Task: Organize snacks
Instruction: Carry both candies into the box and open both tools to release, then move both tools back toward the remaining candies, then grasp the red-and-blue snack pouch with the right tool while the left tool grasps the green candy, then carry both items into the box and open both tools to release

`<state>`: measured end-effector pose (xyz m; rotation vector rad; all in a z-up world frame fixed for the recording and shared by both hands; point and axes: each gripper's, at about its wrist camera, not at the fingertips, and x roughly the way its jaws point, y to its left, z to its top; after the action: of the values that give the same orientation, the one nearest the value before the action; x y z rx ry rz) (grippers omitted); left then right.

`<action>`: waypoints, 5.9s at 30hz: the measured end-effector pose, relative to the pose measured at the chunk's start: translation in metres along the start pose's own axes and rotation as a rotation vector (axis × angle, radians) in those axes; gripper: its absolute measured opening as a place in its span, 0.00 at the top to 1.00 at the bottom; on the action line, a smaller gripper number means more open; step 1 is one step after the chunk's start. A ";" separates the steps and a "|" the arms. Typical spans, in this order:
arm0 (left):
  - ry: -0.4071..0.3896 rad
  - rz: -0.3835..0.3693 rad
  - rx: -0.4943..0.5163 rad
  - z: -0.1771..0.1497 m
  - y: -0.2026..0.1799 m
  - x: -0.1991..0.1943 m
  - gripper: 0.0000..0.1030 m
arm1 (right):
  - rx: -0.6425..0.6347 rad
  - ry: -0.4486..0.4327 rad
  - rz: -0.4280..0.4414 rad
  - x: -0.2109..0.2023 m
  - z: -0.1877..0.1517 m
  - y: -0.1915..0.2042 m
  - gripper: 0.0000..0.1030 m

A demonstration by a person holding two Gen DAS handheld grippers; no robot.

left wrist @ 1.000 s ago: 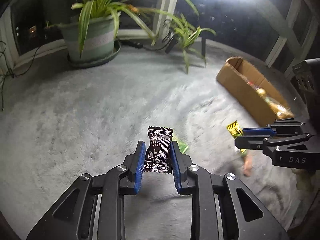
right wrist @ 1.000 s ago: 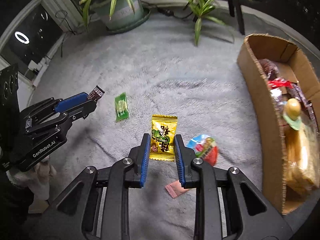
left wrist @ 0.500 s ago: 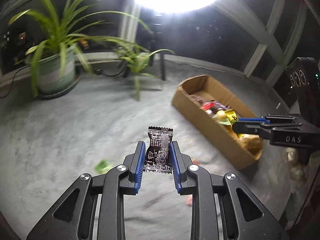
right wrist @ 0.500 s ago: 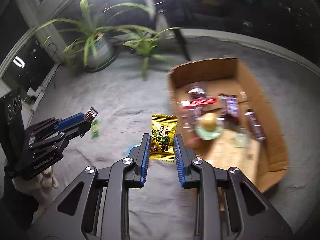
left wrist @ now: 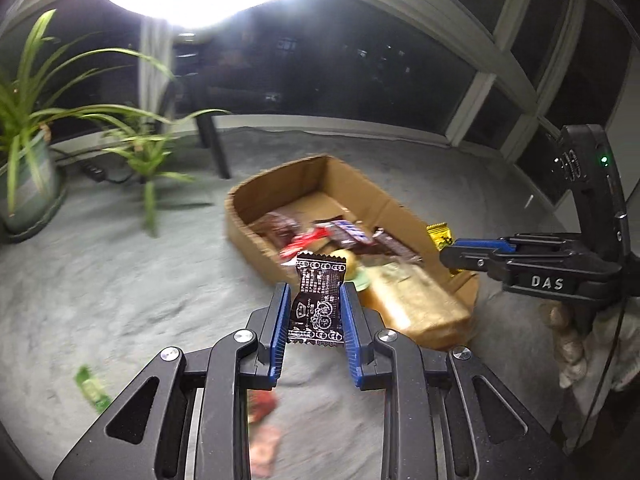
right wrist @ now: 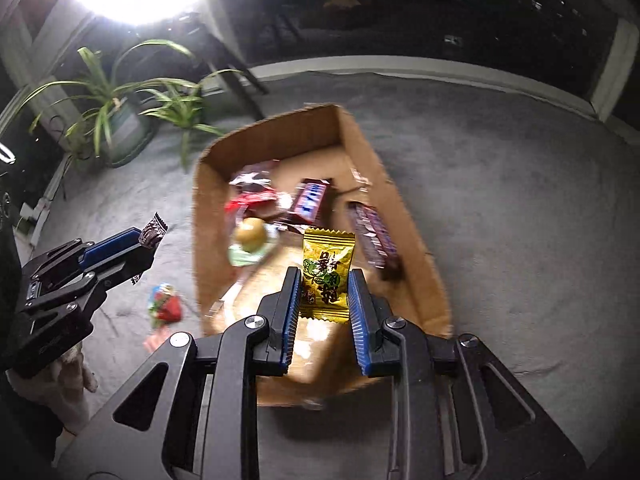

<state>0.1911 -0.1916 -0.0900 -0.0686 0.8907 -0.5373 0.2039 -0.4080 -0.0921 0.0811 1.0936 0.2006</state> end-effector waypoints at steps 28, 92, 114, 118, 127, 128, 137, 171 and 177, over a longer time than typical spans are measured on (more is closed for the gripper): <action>0.015 0.013 0.020 0.015 -0.029 0.016 0.65 | 0.033 -0.041 0.014 -0.005 -0.002 -0.017 0.53; 0.143 0.218 -0.035 -0.080 0.148 0.001 0.72 | -0.180 0.188 0.083 0.122 -0.039 0.190 0.58; 0.099 0.193 -0.094 -0.083 0.157 -0.014 0.80 | -0.139 0.126 0.117 0.099 -0.035 0.175 0.71; 0.086 0.193 -0.133 -0.084 0.163 -0.019 0.80 | -0.124 0.110 0.133 0.091 -0.033 0.172 0.71; 0.017 0.178 -0.147 -0.073 0.160 -0.048 0.80 | -0.102 0.043 0.186 0.056 -0.022 0.164 0.71; 0.011 0.174 -0.144 -0.071 0.158 -0.050 0.80 | -0.100 0.035 0.189 0.053 -0.020 0.164 0.71; -0.050 0.108 -0.109 -0.037 0.123 -0.051 0.80 | -0.081 -0.058 0.179 0.015 0.004 0.128 0.71; 0.026 -0.018 0.039 0.031 -0.019 0.055 0.79 | 0.006 -0.061 -0.016 0.025 0.030 -0.013 0.51; 0.030 0.015 0.046 0.030 -0.018 0.054 0.56 | 0.016 -0.085 -0.030 0.017 0.031 -0.011 0.41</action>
<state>0.2334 -0.2380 -0.1051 -0.0122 0.9068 -0.5454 0.2402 -0.4145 -0.0945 0.0865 1.0111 0.1605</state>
